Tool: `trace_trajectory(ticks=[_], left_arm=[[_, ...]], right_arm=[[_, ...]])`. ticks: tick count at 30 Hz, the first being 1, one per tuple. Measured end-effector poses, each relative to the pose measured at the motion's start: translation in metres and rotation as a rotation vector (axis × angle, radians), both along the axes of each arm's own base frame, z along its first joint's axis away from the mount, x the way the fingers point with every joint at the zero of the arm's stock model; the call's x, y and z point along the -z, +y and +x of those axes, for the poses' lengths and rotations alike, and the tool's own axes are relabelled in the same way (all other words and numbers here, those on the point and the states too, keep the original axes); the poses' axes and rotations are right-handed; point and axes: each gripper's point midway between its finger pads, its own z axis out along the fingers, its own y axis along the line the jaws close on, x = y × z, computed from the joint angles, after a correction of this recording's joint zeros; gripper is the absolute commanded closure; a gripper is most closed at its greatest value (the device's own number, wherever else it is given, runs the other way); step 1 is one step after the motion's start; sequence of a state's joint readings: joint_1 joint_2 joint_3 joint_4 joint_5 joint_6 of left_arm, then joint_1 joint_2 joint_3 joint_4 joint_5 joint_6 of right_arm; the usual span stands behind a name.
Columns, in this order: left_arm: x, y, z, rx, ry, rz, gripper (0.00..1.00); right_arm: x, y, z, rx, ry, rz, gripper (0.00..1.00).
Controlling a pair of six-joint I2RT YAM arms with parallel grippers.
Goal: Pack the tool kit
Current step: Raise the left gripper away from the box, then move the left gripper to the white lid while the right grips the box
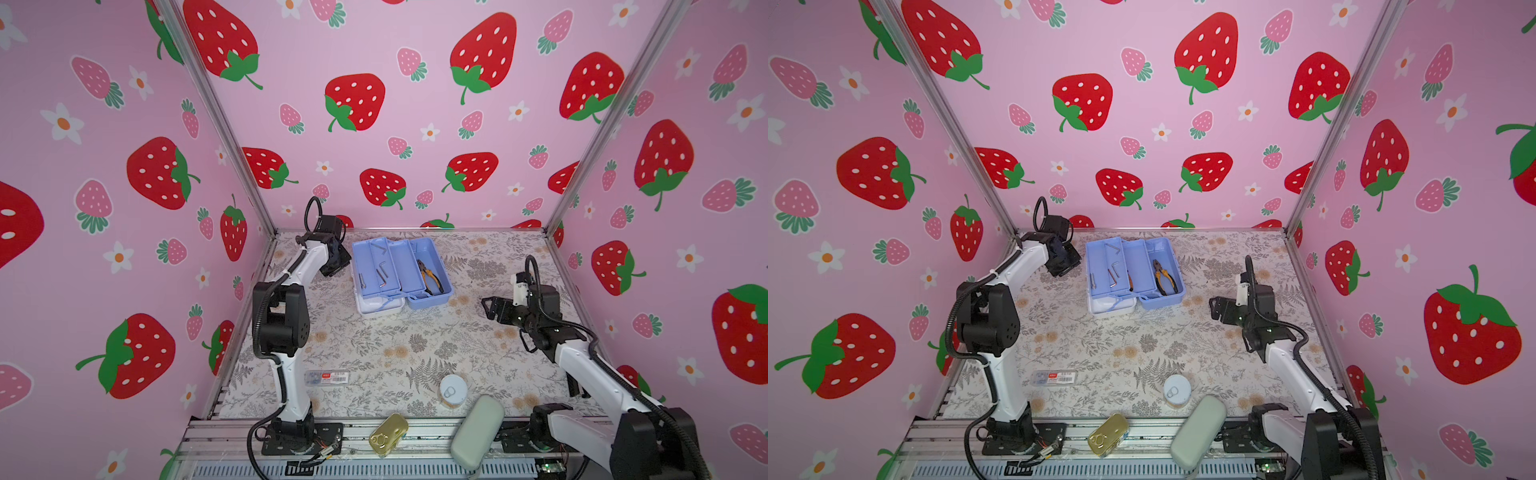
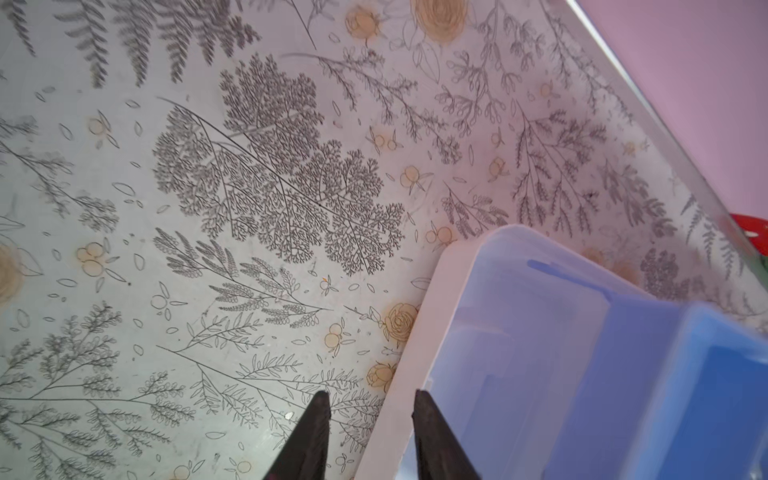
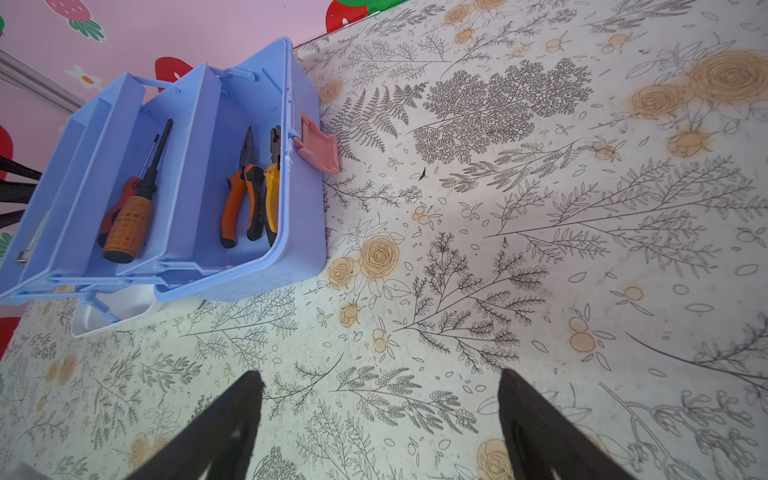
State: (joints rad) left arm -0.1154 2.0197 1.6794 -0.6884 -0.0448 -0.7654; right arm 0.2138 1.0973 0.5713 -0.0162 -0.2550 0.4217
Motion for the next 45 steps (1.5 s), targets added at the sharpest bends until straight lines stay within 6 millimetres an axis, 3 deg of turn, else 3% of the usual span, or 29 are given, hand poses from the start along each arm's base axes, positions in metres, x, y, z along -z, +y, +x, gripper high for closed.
trace_trajectory(ticks=[7,11,14,21,25,32,36,41,45], left_arm=[[0.049,-0.012,-0.034,0.029,0.097,-0.070,0.56],[0.059,-0.016,-0.060,0.032,0.110,-0.115,0.55],[0.058,-0.021,-0.068,0.033,0.077,-0.154,0.55],[0.075,-0.033,-0.086,0.023,0.017,-0.265,0.54],[0.072,-0.041,-0.089,0.028,-0.039,-0.310,0.53],[0.067,-0.052,-0.102,0.036,-0.104,-0.346,0.53],[0.058,-0.052,-0.109,0.034,-0.140,-0.355,0.52],[0.037,-0.051,-0.117,0.045,-0.206,-0.366,0.48],[0.022,-0.055,-0.113,0.066,-0.264,-0.373,0.45]], right_arm=[[-0.001,0.012,0.000,-0.075,-0.012,0.076,0.23],[-0.004,0.017,0.000,-0.105,-0.049,0.096,0.32],[-0.001,0.018,0.005,-0.109,-0.062,0.096,0.36],[0.056,0.024,0.005,-0.126,0.111,0.101,0.33],[0.058,0.035,0.010,-0.134,0.145,0.125,0.29],[0.017,0.062,0.054,-0.166,0.069,0.161,0.28],[0.004,0.078,0.078,-0.185,0.054,0.164,0.28],[0.010,0.104,0.095,-0.215,0.064,0.124,0.29],[0.032,0.115,0.105,-0.200,0.103,0.069,0.32]])
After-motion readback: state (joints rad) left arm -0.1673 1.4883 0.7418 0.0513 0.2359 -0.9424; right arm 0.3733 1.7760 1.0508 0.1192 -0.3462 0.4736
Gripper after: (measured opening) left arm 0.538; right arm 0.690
